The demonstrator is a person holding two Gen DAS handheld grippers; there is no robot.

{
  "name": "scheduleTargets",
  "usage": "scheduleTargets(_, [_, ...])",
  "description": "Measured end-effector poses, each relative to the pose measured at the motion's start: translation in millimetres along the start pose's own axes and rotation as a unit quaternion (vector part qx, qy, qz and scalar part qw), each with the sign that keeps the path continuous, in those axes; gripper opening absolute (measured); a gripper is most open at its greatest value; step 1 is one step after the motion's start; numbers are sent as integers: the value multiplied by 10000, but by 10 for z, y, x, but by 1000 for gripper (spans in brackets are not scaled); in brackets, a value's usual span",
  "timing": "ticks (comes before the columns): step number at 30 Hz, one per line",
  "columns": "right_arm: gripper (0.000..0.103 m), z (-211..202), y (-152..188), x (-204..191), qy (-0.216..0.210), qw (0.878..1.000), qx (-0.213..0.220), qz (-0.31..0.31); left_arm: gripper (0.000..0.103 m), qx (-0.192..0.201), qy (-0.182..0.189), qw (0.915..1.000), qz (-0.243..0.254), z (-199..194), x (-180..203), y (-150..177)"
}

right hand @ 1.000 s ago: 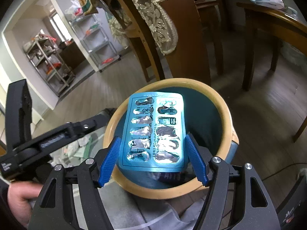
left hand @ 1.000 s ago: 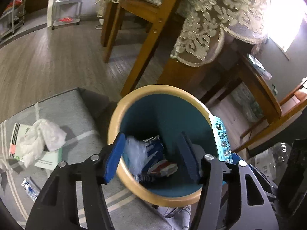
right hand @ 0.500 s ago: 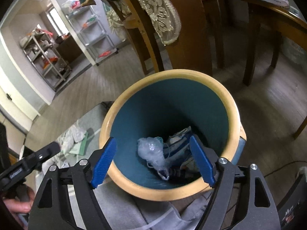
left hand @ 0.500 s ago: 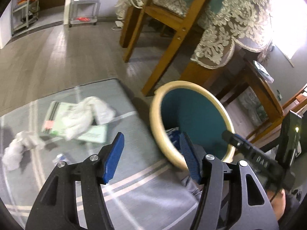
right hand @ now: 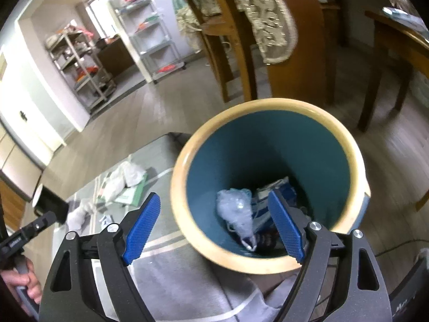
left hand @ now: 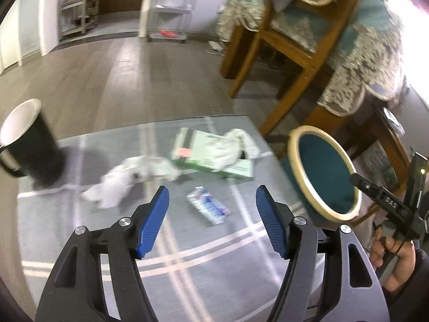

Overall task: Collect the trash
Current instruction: 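Bring both open tools back over the remaining trash on the table, then grasp the white tissue with the left tool while the right tool grasps the blue-white tube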

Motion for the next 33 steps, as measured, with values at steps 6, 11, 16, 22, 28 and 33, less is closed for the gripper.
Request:
scheduleTargets(6, [84,37,84,-303,-154,9992,-124,-343,66,3,-393,9991,-186,-140,-480,75])
scheduleTargets(11, [84,95,158,-534,-230,9973,-260,-648,66,-90,-609,9980,-121,-60,-717,94])
scheduleTargets(16, [84,160,221,-694,-269,9951,-373,-872,66,-295,-849,9959,42,179,-888,47])
scheduleTargets(22, [84,273,308,-894,-399,9917,-562,-1088,66,-606,-1028,9928,46,468,-1061,37])
scheduleTargets(28, [84,431,487,-1252,-653,9831,-815,-1504,66,-732,-1027,9920,101,622,-1130,28])
scheduleTargets(33, [84,610,658,-1560,-770,9728,-1013,-1935,58,-879,-1014,9910,3,716,-1186,78])
Point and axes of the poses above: each gripper's, at about its wrist camera, not at the fingertips, and z roughly the way its jaws point, x to its right, y to its underside, the point moved 7 cm from there along z, roughly the way its jaws point, and after that the axes turned 1 degree about z, right-handed, at the moved point
